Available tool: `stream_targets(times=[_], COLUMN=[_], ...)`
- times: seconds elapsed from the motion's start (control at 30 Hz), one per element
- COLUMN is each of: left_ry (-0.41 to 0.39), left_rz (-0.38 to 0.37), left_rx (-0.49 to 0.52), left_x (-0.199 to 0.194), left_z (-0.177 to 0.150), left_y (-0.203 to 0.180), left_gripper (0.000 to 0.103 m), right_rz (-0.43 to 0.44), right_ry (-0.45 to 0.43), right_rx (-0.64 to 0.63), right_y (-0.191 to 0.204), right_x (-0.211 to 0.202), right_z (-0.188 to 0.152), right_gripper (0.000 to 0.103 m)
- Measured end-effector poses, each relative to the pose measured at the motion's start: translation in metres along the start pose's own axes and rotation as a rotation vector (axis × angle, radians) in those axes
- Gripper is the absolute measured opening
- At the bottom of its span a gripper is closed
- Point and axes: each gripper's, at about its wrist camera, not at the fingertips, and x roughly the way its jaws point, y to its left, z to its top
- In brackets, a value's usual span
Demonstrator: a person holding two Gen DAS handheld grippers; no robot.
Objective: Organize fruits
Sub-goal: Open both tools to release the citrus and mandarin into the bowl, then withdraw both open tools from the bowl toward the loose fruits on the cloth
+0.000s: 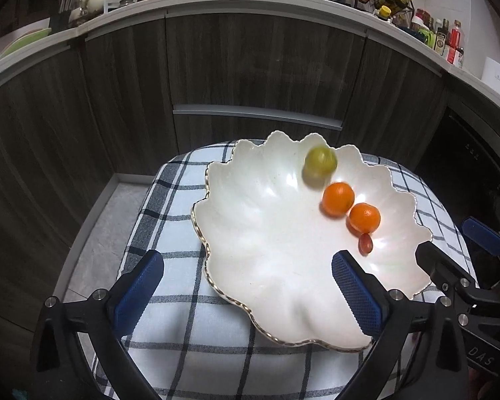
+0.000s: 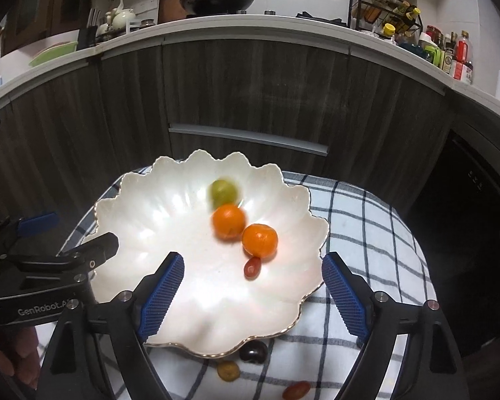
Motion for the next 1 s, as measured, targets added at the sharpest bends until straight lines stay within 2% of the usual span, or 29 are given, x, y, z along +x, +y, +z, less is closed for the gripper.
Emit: stream_targets(times=[0.67,1.0], left_ry=[-0.065,-0.074], left_rz=[0.025,0.028], left_rx=[0.063,0.101], left_x=[-0.046,-0.060], left_z=[-0.003,-0.014], left_y=[-0.023,-0.042], left_gripper=[0.103,0.103], right_rz=[-0.012,-0.019], right_ry=[-0.042,-0.050], right_rx=[0.042,0.060], right_y=[-0.022,-0.036], right_x=[-0.039,-0.055], right_z=[-0.006,-0.021], right_gripper=[0.086,0.086])
